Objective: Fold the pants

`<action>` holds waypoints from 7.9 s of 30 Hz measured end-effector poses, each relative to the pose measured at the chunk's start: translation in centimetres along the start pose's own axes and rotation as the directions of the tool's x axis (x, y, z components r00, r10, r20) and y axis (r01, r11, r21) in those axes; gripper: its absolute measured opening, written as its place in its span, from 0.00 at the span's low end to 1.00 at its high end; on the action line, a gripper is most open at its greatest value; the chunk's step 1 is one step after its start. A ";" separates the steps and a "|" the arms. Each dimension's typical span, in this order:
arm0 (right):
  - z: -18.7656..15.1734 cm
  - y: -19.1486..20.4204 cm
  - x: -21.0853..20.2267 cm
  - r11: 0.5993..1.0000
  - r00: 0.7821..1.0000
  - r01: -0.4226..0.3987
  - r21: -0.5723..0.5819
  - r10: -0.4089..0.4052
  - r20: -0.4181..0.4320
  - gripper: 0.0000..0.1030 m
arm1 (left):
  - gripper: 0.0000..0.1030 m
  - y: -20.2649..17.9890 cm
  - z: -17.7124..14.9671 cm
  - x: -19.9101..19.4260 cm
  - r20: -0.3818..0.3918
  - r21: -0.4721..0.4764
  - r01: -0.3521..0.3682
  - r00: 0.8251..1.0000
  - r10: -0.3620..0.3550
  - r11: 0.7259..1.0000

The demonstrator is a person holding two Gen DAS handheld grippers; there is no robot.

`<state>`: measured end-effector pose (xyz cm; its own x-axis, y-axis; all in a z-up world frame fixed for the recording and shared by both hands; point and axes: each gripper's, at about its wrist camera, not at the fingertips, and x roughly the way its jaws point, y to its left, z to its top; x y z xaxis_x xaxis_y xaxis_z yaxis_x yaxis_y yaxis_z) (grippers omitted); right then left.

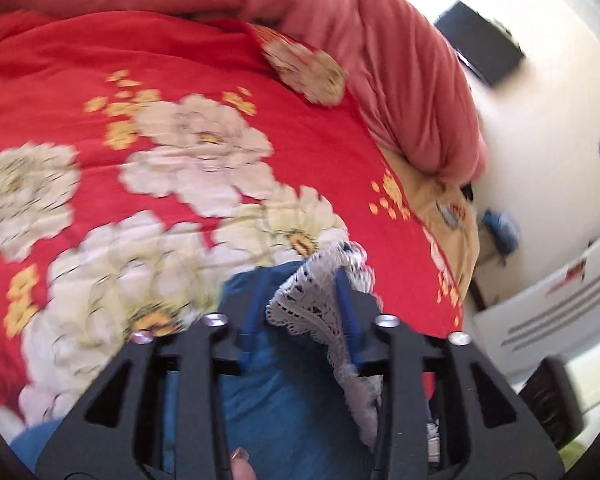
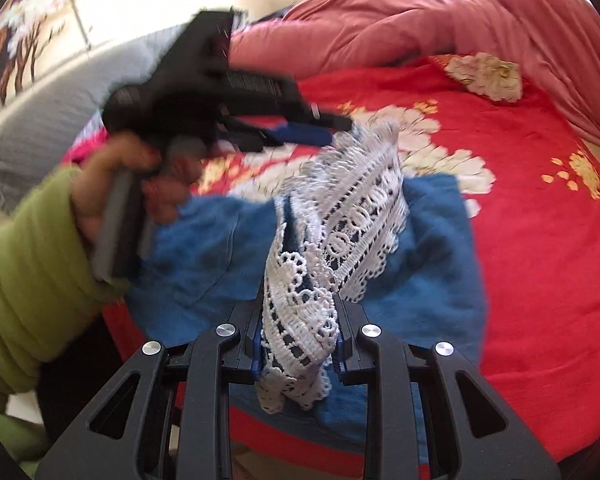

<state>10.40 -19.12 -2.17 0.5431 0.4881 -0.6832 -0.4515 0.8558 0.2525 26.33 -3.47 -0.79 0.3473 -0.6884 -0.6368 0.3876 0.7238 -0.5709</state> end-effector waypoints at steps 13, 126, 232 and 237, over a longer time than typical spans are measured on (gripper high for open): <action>-2.2 5.4 3.5 0.970 0.996 0.081 -0.228 -0.086 -0.012 0.40 | 0.59 4.3 -2.7 0.4 -0.072 -0.173 -0.019 0.997 0.006 0.985; -3.1 -1.6 -7.6 0.985 0.981 0.168 0.030 -0.170 0.094 0.92 | 0.85 -6.3 -20.2 -11.1 0.237 -0.052 -0.469 0.852 0.467 0.882; 6.5 -11.1 -0.1 0.931 0.935 -0.355 0.080 0.353 0.045 0.78 | 0.72 -10.4 -16.6 -2.6 0.204 0.045 -0.067 0.977 0.057 0.997; 5.4 -8.2 -0.5 0.945 0.945 -0.327 -0.009 0.327 0.001 0.79 | 0.73 -10.2 -17.8 -1.0 0.153 0.076 -0.098 0.985 0.085 0.992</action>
<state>17.61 -25.49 -0.21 0.3662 0.7410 -0.5628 -0.6108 0.6477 0.4553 6.86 -9.35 -3.51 0.5054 -0.6234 -0.5967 0.4154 0.7818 -0.4649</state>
